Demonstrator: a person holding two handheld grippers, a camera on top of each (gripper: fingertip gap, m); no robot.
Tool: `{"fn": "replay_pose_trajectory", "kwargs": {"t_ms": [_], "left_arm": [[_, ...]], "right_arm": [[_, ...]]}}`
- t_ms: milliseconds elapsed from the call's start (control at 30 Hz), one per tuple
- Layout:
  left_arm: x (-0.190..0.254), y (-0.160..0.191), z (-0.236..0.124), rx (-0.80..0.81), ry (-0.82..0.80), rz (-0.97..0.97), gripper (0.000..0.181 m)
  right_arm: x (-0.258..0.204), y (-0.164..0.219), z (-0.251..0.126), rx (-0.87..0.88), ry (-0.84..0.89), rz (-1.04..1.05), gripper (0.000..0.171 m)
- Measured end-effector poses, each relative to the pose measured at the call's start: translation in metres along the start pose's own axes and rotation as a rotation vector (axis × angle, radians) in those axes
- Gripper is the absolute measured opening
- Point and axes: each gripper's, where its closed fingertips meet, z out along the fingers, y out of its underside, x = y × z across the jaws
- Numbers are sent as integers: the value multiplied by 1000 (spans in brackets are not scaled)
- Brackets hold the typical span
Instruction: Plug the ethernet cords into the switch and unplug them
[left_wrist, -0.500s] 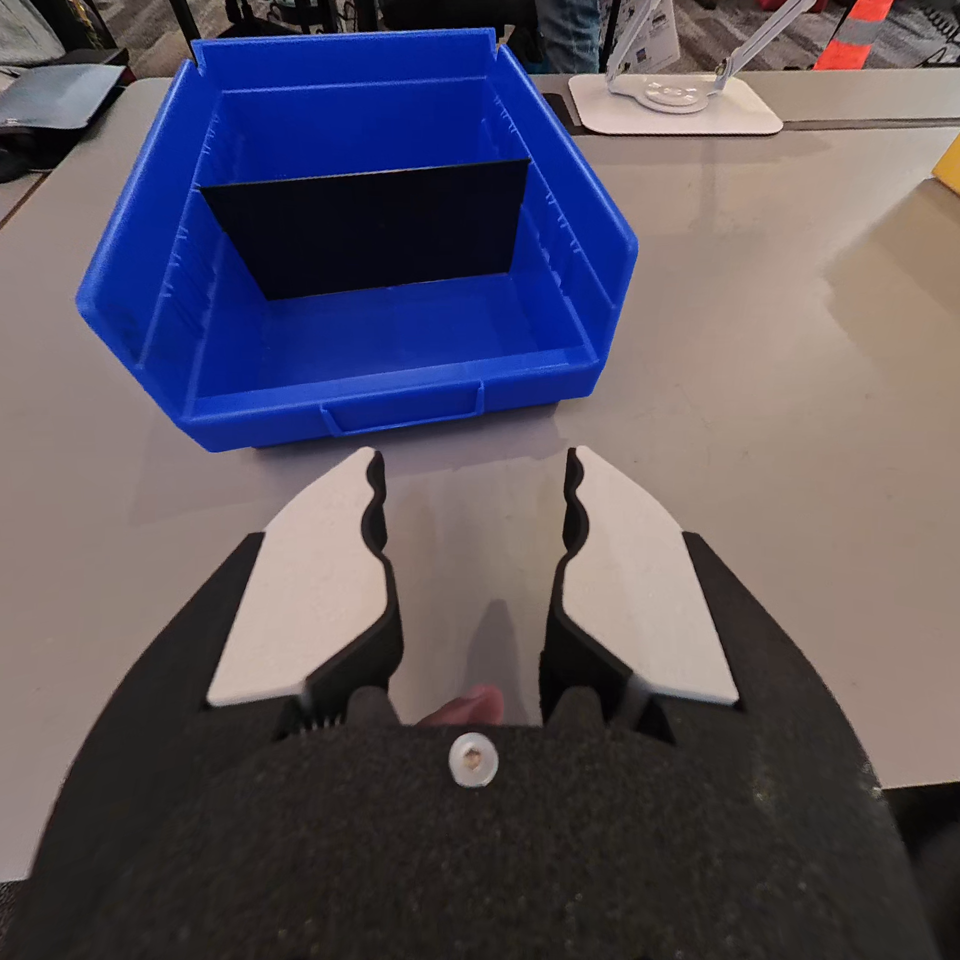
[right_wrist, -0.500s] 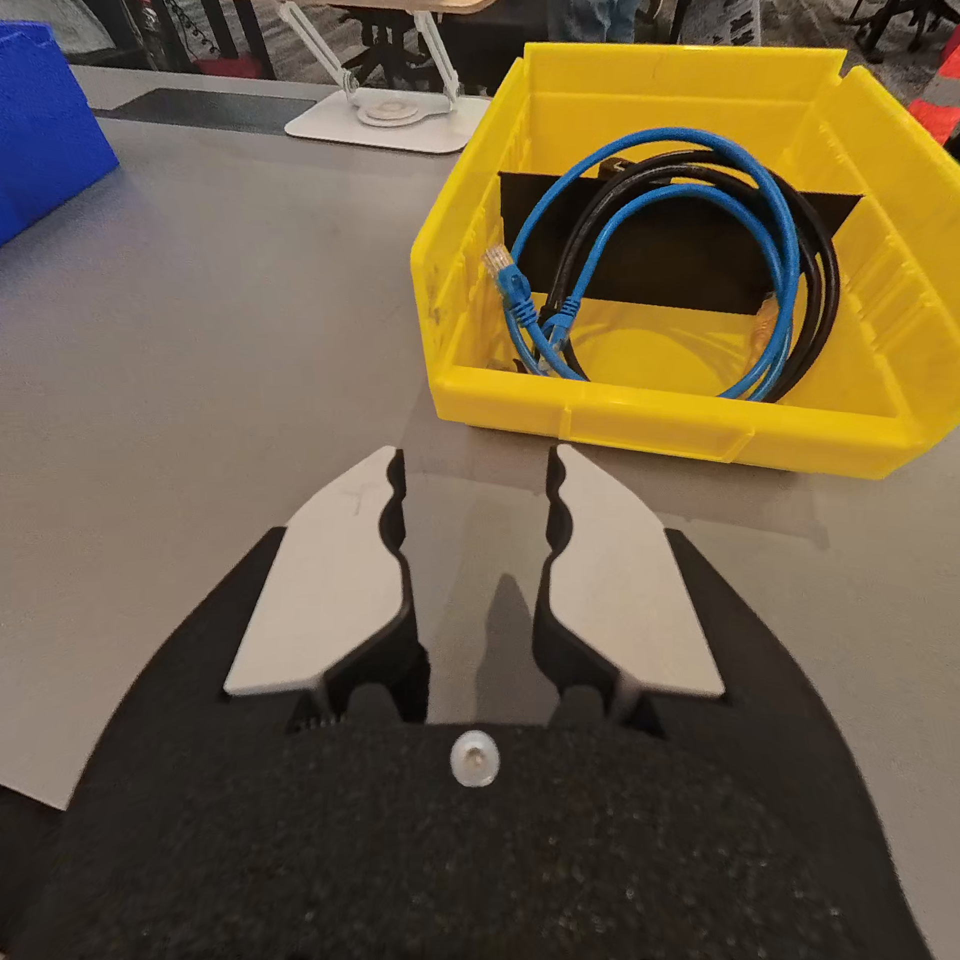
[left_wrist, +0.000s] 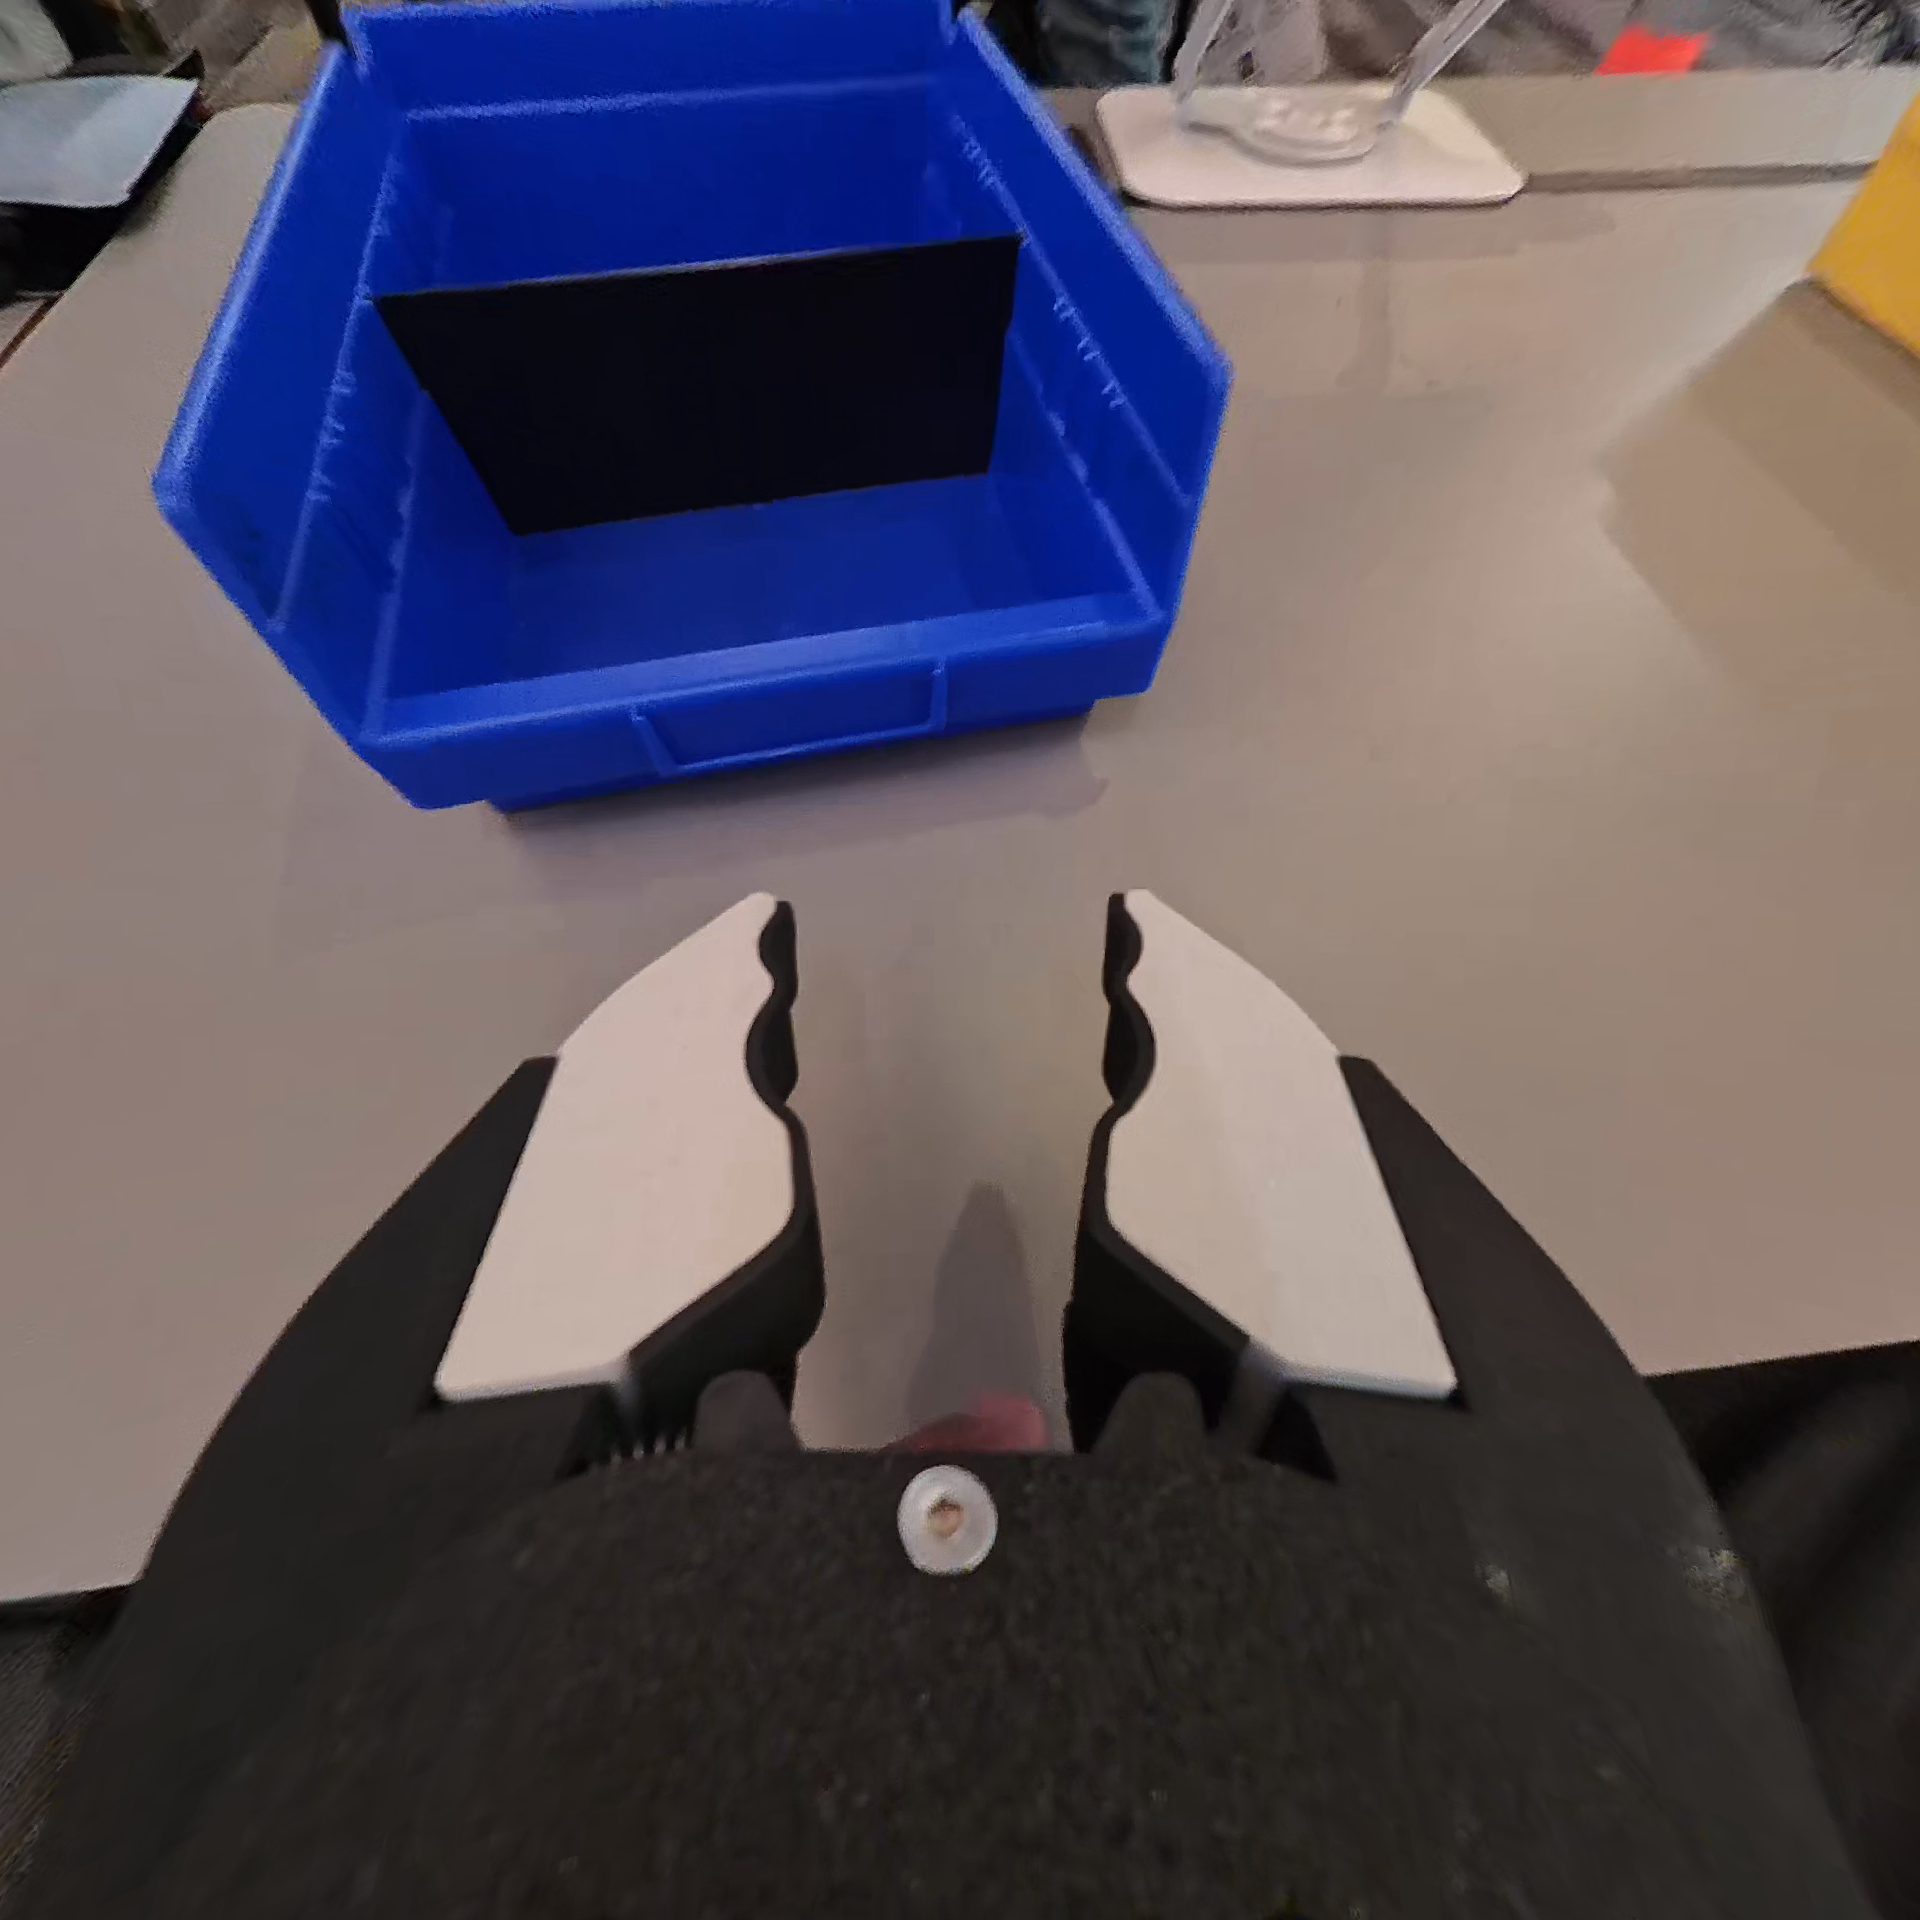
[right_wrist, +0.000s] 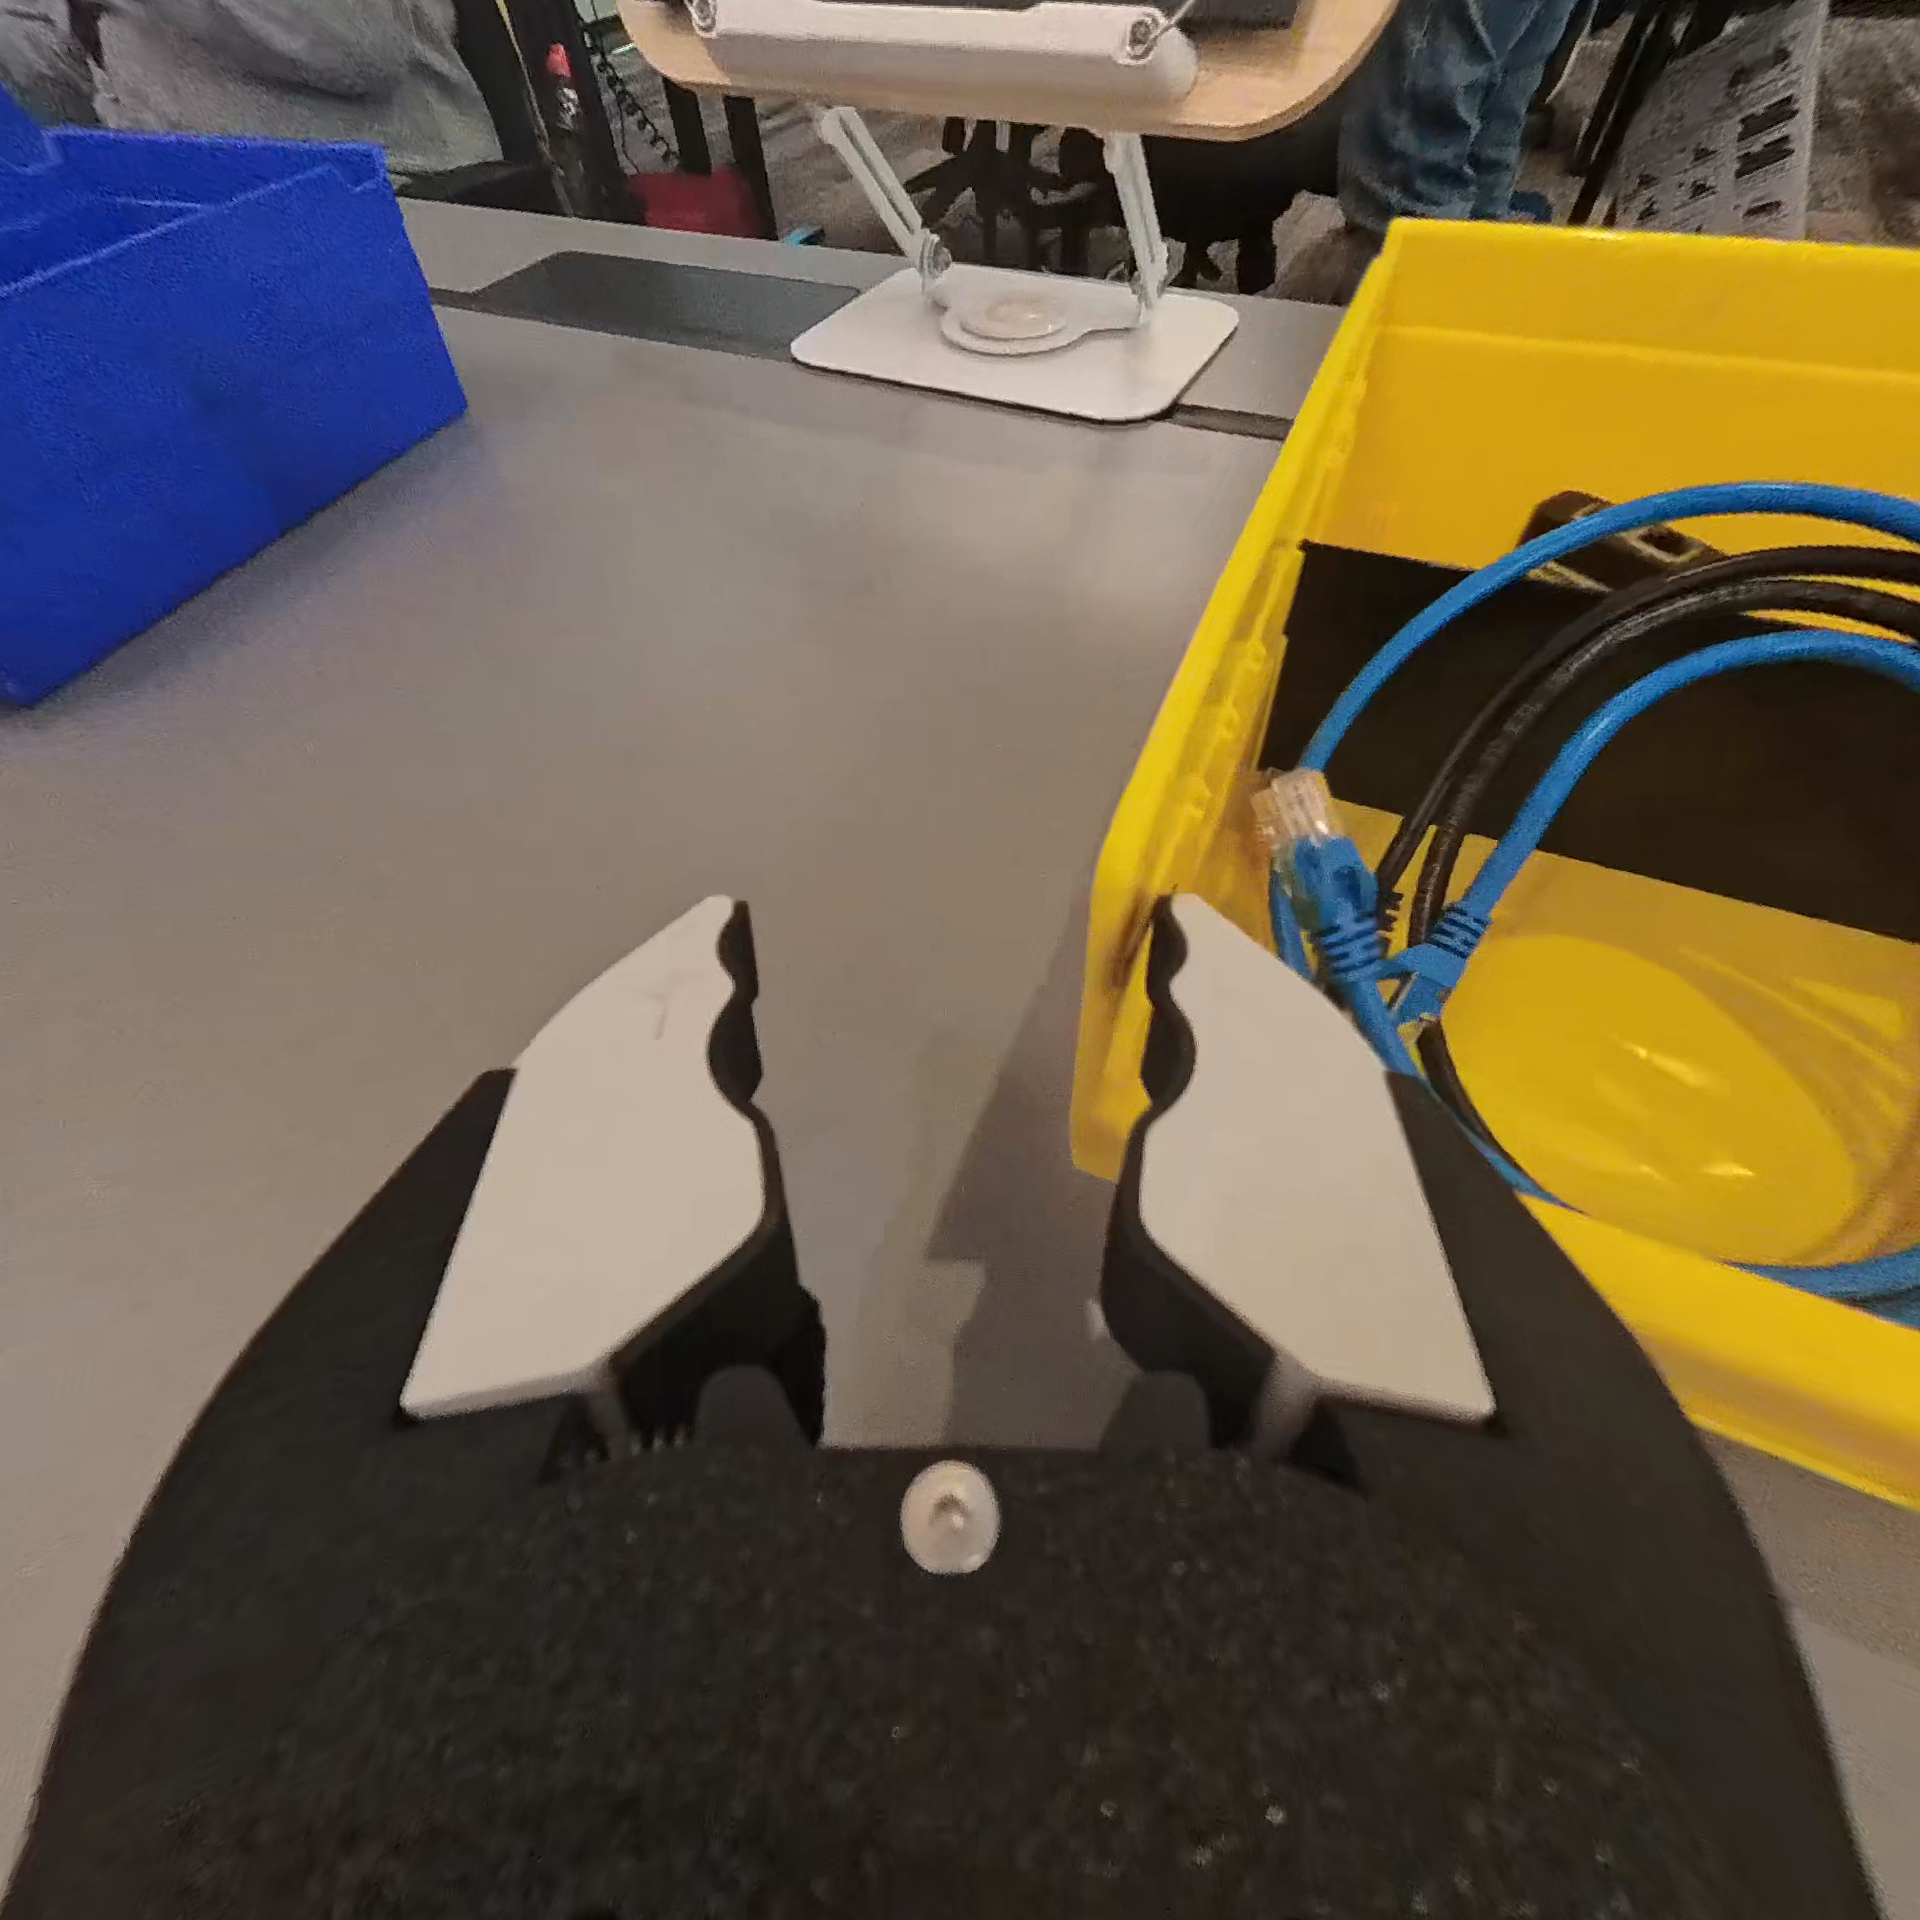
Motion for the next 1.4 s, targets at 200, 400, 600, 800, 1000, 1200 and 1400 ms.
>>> {"fn": "replay_pose_trajectory", "kwargs": {"t_ms": [200, 400, 600, 800, 1000, 1200, 1400], "left_arm": [[76, -27, -7, 122, 223, -20, 65], [252, -61, 42, 77, 539, -36, 71], [375, -77, 108, 49, 534, 115, 69], [394, -93, 142, 67, 453, 172, 55], [399, -93, 165, 36, 452, 158, 15], [395, -100, 174, 36, 361, 207, 5], [335, -122, 161, 83, 276, 198, 5]], "right_arm": [[-42, -6, 7, 19, -199, 55, 68], [-10, -24, -38, 78, 39, -99, 62], [102, -31, -110, 125, 455, 56, 58], [110, 11, -93, 17, 370, 264, 63], [129, 34, -75, 3, 443, 392, 26], [136, 37, -77, -123, 622, 282, 3], [93, -2, -48, -23, 535, 291, 3]]}}
